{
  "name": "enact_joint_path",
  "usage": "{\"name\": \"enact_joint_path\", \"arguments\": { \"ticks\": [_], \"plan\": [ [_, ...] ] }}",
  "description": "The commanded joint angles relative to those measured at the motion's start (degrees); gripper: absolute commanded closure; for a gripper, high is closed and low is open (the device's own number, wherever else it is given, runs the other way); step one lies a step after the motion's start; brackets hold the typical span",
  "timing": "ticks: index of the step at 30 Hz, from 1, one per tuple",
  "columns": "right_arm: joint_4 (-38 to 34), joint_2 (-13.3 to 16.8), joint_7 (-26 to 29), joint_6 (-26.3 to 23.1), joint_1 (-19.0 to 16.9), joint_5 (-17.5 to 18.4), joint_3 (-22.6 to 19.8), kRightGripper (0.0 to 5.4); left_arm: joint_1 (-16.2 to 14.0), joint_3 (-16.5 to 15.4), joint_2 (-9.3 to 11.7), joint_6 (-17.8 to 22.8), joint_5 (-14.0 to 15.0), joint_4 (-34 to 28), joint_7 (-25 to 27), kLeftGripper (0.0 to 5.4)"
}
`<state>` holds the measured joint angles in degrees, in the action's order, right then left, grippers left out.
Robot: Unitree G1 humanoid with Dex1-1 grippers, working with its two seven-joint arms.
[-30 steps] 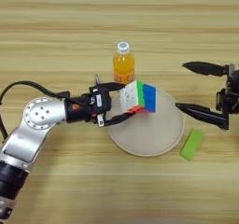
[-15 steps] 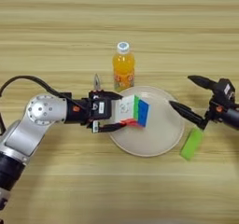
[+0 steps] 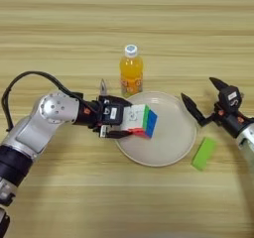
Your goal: Move the objects on the table
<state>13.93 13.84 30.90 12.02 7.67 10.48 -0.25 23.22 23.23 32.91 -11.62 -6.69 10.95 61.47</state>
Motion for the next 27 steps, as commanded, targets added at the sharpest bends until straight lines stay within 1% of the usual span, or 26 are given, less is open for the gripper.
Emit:
{"name": "enact_joint_path", "arguments": {
  "ticks": [1, 5, 6, 8, 10, 14, 16, 17, 18, 19, 20, 21, 24, 25, 27],
  "plan": [
    [0.72, -0.58, -0.2, 0.43, 0.66, -0.25, 0.26, 0.0, 0.34, -0.11, 0.0, 0.17, 0.31, -0.15, 0.49, 1.46],
    [1.04, -0.67, -0.07, 0.26, 0.84, -0.08, 0.3, 0.0, 0.24, -0.71, -0.05, 0.16, 1.04, -0.47, 0.3, 1.01],
    [1.17, -0.66, 0.0, 0.26, 0.91, -0.05, 0.31, 0.0, 0.27, -0.93, -0.14, 0.08, 1.41, -0.6, 0.3, 1.01],
    [1.28, -0.64, 0.1, 0.24, 0.97, -0.01, 0.31, 0.0, 0.23, -1.46, -0.36, -0.04, 2.28, -1.05, 0.4, 0.76],
    [1.3, -0.63, 0.15, 0.24, 0.99, 0.01, 0.31, 0.0, 0.01, -2.49, -0.66, -0.1, 4.12, -1.95, 0.53, 0.62],
    [1.25, -0.63, 0.16, 0.29, 0.99, 0.06, 0.26, 0.0, -0.64, -5.48, -1.56, 0.38, 9.84, -4.42, 0.54, 0.35],
    [1.07, -0.57, 0.19, 0.21, 0.96, 0.13, 0.21, 0.0, -1.34, -7.64, -2.42, 1.18, 13.92, -6.16, 0.05, 0.18],
    [1.03, -0.54, 0.22, 0.17, 0.98, 0.18, 0.17, 0.0, -1.69, -8.59, -2.85, 1.61, 15.68, -6.89, -0.26, 0.01],
    [0.94, -0.46, 0.27, 0.07, 1.04, 0.26, 0.1, 0.0, -2.51, -10.15, -3.72, 2.48, 18.55, -8.21, -0.76, 0.01],
    [0.81, -0.36, 0.34, -0.04, 1.08, 0.36, 0.02, 0.0, -3.26, -11.47, -4.59, 3.21, 20.7, -9.2, -1.54, 0.01],
    [0.7, -0.27, 0.39, -0.12, 1.09, 0.43, -0.05, 0.0, -3.83, -12.51, -5.3, 3.63, 22.13, -9.82, -2.37, 0.01],
    [0.6, -0.19, 0.46, -0.16, 1.09, 0.51, -0.15, 0.0, -4.35, -13.67, -6.08, 4.05, 23.41, -10.23, -3.5, 0.01],
    [0.24, -0.02, 0.59, -0.28, 1.06, 0.72, -0.4, 0.0, -5.34, -15.9, -7.56, 4.91, 25.72, -11.08, -5.92, 0.01],
    [0.08, -0.03, 0.61, -0.28, 1.05, 0.81, -0.48, 0.0, -5.91, -16.47, -7.92, 5.06, 26.22, -11.78, -6.56, 0.01],
    [-0.23, -0.17, 0.58, -0.09, 1.0, 1.0, -0.63, 0.0, -7.55, -17.08, -8.34, 4.63, 25.96, -13.41, -8.19, 0.01]
  ]
}}
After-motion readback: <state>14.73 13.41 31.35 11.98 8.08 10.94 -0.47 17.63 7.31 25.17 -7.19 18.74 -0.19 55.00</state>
